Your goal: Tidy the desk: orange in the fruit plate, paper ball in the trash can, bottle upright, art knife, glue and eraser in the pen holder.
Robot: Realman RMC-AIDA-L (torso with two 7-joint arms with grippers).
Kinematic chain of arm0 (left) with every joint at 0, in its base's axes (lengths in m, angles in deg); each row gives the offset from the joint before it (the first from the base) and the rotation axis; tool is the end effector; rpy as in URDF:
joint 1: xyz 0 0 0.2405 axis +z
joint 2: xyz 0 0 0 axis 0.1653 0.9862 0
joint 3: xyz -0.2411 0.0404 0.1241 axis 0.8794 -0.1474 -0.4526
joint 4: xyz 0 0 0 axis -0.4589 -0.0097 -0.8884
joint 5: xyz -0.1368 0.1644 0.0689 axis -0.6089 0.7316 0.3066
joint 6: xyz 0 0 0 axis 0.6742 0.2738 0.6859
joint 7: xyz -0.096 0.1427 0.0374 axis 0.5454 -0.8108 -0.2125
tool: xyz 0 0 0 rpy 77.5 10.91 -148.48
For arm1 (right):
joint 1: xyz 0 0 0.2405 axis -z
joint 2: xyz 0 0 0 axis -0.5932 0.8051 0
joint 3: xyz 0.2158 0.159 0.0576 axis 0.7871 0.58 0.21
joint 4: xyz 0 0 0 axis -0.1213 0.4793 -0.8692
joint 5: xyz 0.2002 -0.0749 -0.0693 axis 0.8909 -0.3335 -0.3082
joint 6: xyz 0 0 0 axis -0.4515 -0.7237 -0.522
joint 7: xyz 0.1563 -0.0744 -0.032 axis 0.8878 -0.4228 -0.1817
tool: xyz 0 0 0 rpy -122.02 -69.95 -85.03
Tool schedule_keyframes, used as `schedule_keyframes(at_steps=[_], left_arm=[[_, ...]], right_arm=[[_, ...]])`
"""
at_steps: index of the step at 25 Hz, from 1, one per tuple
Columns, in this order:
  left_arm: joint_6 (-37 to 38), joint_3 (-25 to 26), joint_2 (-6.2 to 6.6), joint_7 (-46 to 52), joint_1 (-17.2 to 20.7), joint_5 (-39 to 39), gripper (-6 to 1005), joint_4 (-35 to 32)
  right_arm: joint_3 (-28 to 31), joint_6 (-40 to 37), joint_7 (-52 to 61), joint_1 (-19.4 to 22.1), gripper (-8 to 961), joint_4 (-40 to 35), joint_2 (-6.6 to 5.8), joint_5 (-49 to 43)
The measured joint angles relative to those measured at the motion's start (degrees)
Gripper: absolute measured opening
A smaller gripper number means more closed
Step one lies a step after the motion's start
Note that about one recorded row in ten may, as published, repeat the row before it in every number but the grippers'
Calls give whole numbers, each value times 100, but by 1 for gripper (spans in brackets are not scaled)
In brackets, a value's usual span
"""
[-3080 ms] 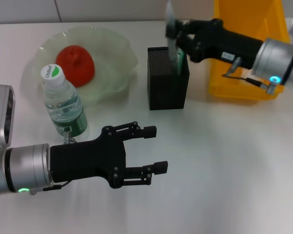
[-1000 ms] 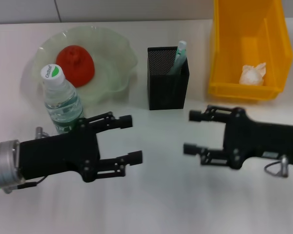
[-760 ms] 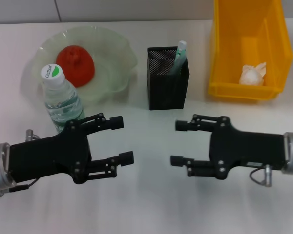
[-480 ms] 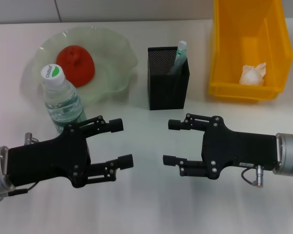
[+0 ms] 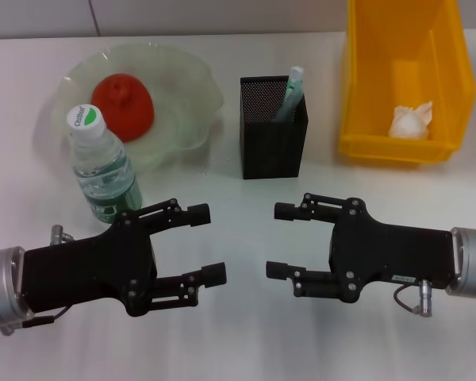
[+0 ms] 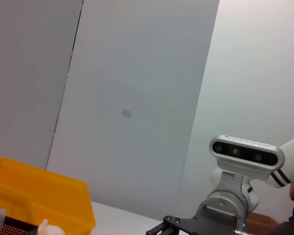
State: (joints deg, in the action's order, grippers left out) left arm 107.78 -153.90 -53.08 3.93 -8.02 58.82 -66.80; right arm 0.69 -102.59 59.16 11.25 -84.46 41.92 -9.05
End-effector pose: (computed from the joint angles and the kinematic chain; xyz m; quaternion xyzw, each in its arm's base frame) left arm -0.2705 0.2622 -0.0573 -0.9128 -0.1390 -0.3806 0.0506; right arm 0.2545 0.2849 -0.0984 -0.9324 0.0393 0.3475 0.0912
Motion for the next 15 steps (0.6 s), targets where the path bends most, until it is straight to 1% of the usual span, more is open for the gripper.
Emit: schedule_keyframes(at_steps=[15], left_arm=[[-35,-17,-6,8,1,14,800,4]], right_arm=[[53,-108,-1,7,723,107,-1,2]])
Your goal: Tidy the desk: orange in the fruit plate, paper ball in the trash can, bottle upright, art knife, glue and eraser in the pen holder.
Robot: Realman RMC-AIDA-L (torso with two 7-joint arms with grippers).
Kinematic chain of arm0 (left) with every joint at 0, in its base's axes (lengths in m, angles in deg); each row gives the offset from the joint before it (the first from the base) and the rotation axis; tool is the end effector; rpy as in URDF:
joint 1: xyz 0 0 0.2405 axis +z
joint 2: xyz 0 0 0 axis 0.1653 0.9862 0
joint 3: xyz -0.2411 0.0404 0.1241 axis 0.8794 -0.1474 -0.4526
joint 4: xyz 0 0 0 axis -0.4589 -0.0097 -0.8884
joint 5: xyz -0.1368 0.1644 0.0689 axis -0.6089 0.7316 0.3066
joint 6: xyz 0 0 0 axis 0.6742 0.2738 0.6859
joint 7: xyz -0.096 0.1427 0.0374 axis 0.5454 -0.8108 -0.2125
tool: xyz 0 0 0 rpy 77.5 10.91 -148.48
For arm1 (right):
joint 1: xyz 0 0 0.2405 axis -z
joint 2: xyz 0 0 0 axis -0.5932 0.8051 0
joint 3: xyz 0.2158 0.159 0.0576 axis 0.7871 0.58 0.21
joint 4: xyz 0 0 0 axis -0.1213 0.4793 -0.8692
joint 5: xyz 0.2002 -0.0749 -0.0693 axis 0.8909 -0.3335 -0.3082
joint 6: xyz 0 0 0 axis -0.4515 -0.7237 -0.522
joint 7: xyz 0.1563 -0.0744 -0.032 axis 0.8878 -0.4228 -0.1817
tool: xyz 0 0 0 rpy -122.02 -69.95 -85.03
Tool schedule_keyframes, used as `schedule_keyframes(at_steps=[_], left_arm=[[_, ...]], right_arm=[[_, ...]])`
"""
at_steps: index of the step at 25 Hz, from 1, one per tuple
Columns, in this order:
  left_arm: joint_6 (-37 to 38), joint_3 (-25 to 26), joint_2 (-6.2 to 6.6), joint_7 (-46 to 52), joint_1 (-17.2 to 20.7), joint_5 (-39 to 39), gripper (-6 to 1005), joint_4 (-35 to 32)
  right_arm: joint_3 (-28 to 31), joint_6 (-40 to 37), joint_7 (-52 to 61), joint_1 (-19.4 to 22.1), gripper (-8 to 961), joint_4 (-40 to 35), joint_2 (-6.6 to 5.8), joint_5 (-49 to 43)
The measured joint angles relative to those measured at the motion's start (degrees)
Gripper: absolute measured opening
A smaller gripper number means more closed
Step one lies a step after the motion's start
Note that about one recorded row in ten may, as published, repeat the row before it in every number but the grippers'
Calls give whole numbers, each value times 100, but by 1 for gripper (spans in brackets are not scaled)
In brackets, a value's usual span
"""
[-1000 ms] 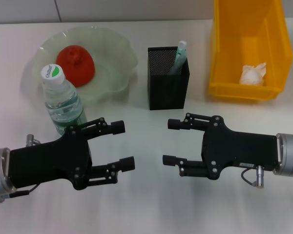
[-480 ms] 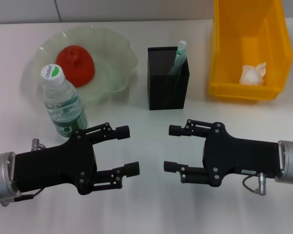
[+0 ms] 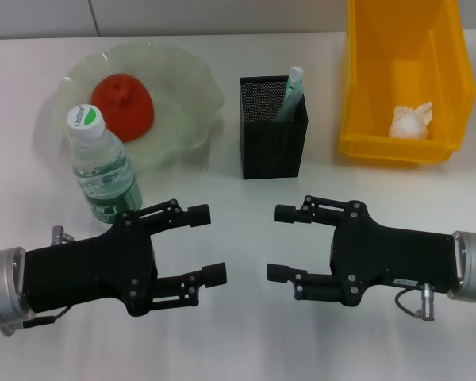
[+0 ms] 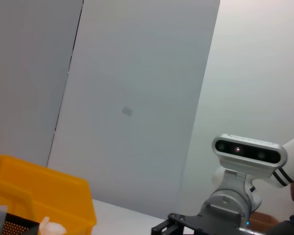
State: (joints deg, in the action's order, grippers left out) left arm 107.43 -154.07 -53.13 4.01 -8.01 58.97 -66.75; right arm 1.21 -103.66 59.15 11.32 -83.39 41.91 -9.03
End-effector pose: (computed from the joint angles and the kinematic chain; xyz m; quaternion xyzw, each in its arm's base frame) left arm -0.2711 0.2620 -0.0588 -0.9137 -0.1412 -0.3778 0.0501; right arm 0.2546 0.2809 -0.0981 -0.9290 0.0467 0.3567 0.0871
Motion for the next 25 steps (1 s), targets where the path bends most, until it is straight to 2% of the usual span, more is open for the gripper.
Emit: schedule_keyframes(at_steps=[25], left_arm=[[-61,-11,-68,-115,-55,0,801,-1]], right_arm=[[38,-102,-7,28,724,187,-8,160]])
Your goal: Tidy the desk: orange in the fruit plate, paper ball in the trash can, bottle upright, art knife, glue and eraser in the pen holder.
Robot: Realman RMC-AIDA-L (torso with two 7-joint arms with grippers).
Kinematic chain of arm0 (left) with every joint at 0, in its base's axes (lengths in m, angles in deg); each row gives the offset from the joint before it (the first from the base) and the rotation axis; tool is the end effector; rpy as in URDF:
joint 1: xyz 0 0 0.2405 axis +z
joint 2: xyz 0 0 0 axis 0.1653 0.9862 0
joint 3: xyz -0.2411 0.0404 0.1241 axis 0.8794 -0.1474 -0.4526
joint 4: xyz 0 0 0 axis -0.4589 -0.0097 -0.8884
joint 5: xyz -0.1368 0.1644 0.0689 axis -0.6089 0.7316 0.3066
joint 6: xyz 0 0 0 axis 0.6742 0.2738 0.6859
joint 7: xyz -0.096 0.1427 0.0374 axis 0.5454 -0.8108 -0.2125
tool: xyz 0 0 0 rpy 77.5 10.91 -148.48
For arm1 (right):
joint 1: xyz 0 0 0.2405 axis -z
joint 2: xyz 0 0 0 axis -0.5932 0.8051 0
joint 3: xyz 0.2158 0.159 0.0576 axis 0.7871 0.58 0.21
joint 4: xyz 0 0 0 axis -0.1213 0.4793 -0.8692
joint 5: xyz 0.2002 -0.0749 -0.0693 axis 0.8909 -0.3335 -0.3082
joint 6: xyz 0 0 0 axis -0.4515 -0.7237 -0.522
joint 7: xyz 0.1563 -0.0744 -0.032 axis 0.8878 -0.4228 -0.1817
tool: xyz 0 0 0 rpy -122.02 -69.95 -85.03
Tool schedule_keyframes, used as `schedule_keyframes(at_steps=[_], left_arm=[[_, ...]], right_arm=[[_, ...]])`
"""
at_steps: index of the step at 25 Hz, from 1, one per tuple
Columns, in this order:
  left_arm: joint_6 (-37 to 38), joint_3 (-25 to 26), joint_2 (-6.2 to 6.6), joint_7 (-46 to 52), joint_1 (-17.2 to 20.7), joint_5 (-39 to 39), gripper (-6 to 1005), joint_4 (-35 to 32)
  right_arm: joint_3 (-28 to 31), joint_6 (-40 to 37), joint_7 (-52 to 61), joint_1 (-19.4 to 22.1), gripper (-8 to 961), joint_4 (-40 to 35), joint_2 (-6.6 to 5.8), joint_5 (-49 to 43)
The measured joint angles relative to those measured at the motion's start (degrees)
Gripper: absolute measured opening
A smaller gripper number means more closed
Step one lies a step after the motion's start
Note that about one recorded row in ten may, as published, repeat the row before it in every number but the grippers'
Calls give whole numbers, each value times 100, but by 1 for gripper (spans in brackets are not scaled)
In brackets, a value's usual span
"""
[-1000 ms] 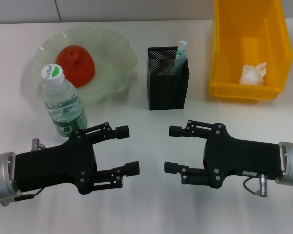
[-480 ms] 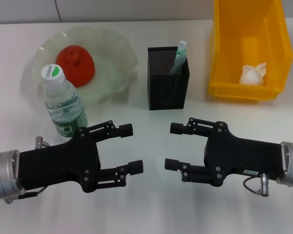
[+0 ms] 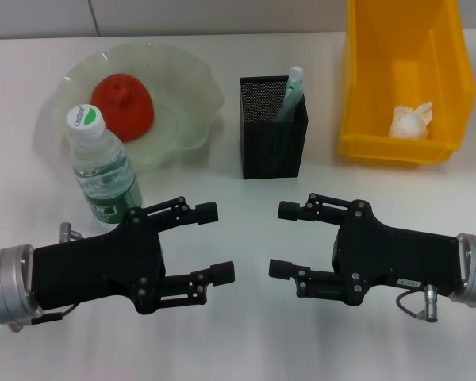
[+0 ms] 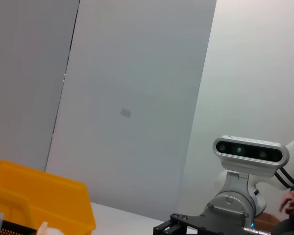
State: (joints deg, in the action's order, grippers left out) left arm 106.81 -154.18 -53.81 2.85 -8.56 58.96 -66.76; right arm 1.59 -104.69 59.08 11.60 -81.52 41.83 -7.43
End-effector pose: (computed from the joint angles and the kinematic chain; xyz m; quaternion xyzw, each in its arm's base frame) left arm -0.2662 0.2647 -0.0637 -0.9146 -0.1303 -0.3791 0.0528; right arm 0.2554 0.2773 -0.0965 -0.9208 0.0631 0.3738 0.0916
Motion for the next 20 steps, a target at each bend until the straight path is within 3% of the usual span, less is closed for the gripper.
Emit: schedule_keyframes(at_steps=[10,20], left_arm=[[29,-26,35,85,-20,59,801,-68],[82,-30,98,512,-100,150,800,-495]], right_arm=[[-28,52,67,-27,724,-21,-19,-1],[-15,65,882,45,724,-733,-54,-471]])
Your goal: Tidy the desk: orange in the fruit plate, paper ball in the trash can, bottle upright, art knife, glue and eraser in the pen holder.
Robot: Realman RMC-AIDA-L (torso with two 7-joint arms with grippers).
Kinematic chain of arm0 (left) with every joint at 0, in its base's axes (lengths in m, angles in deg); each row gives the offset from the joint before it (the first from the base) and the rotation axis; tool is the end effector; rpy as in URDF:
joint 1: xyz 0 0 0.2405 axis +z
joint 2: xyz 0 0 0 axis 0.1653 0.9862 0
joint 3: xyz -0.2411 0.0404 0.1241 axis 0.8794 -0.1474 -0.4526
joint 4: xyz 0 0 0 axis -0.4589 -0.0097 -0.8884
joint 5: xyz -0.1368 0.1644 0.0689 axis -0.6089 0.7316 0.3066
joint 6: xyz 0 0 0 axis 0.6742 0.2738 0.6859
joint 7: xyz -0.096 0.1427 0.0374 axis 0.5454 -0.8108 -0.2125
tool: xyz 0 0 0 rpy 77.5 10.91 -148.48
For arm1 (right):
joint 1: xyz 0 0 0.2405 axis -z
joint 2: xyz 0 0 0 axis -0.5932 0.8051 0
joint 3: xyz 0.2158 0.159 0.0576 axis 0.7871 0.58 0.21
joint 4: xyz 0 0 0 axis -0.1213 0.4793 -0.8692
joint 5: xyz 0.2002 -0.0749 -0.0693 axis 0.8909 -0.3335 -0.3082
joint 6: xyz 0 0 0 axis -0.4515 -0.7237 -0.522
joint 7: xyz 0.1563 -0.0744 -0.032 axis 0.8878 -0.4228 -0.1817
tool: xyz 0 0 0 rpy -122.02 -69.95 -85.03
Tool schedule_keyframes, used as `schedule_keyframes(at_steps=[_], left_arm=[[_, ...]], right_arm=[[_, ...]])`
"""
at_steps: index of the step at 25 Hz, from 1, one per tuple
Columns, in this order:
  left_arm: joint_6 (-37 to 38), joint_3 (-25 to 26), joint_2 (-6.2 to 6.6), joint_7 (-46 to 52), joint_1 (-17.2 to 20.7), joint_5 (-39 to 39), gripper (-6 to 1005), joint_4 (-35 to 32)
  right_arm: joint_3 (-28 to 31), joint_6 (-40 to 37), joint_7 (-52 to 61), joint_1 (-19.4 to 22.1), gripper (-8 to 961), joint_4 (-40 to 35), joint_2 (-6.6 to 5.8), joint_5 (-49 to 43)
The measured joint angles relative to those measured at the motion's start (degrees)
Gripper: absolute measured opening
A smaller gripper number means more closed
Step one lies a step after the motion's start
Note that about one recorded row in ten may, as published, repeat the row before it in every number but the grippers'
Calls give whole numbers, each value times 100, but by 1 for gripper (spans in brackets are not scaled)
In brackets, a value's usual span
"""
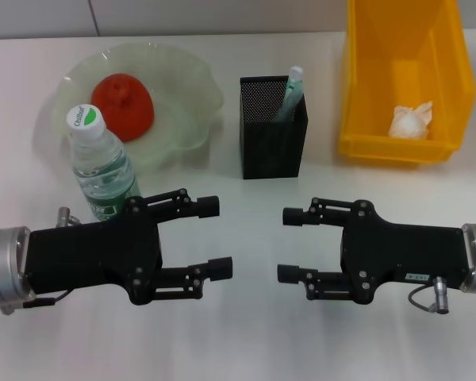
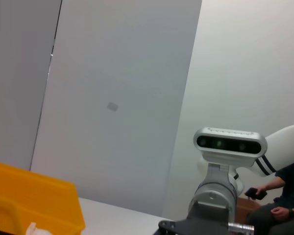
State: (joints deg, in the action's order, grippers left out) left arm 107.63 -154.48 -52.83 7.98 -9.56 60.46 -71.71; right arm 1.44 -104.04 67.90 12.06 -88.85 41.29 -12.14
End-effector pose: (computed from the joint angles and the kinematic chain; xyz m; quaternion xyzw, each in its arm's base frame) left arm -0.2562 0.2752 -0.0518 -0.9237 -0.1177 -0.3636 0.0287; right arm 0.2566 0.2862 -0.0873 -0.9370 0.0751 0.3357 0.0606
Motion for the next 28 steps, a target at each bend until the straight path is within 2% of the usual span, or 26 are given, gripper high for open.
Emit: schedule_keyframes(at_steps=[7,15,23,28], left_arm=[[21,-12,-11,245,2,13,800,-304],[7,29,-38,256,0,114,800,-329],[-25,19,-86,257,0,277,800,-283],[-40,28,-136,764,0,855,800,-647]], right_arm=[[-46,206,150,-10,724,-142,1,-178],[-25,221,176,5,723,-210,3,-285],[-40,-48,850,67,723,-889,5,-295],[-45,-66,896,96,723,-1056,11,-354]])
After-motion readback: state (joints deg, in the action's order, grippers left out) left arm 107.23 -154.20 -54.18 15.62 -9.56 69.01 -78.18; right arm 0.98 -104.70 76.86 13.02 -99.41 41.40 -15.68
